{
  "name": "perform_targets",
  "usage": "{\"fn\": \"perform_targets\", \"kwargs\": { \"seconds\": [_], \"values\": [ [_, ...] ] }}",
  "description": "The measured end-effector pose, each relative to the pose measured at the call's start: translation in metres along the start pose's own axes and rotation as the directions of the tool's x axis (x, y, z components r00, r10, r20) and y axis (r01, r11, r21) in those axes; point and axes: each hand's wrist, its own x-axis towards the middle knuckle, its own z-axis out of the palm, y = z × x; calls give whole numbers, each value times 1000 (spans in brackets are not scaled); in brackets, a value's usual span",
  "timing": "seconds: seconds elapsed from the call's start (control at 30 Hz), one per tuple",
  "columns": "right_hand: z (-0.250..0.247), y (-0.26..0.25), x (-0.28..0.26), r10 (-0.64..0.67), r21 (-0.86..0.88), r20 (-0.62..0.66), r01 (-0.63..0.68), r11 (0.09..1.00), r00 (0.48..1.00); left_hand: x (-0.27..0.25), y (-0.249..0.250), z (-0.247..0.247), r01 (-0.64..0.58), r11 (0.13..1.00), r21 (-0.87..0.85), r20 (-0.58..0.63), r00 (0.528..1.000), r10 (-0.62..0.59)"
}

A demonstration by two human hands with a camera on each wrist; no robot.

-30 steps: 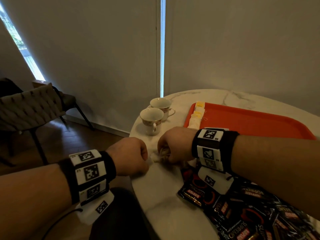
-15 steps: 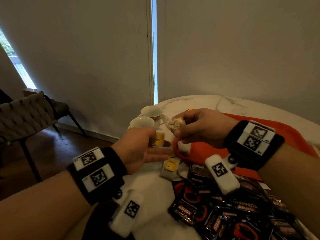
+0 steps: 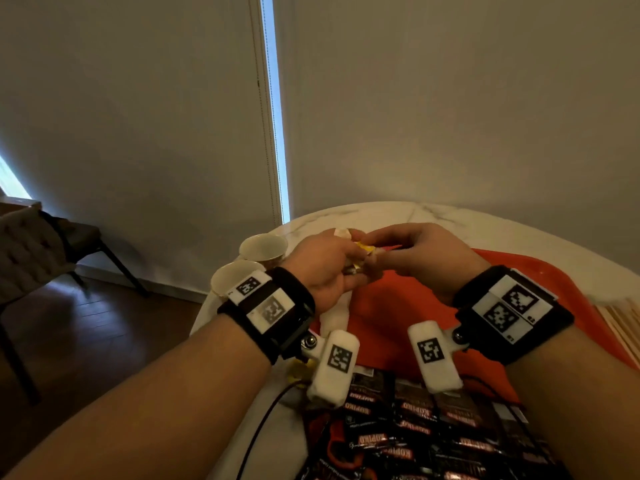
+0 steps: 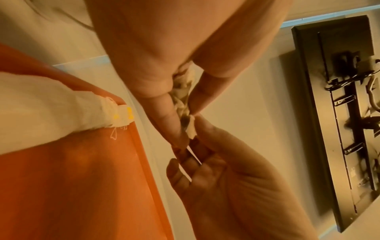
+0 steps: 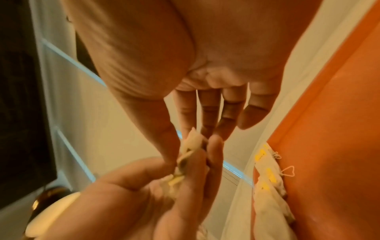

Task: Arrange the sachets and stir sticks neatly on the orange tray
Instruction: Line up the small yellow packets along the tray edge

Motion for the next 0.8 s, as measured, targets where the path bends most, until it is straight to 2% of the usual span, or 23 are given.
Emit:
{"fn": "perform_targets", "kwargs": {
  "seconds": [0.1,0.2,0.33,0.5,0.67,0.8],
  "values": [
    [-7,11,13,75,222,-71,-58,973,995,15,1,3,-62,998,21,-21,998,62],
    [-8,22,20,127,360,-71,-93,928,989,26,-2,2,-92,994,52,-8,996,93],
    [-3,36,22,173,396,-32,-146,907,984,33,-10,-3,-81,990,116,31,996,78],
    [-3,43,25,174,472,-27,-141,870,984,34,-11,-6,-76,988,135,88,994,65],
    [-5,43,25,147,644,1,-113,756,989,34,-11,-10,-77,995,65,38,996,75],
    [-1,45,25,121,664,-1,-90,742,993,32,-15,-11,-117,990,74,3,993,117]
  ]
}}
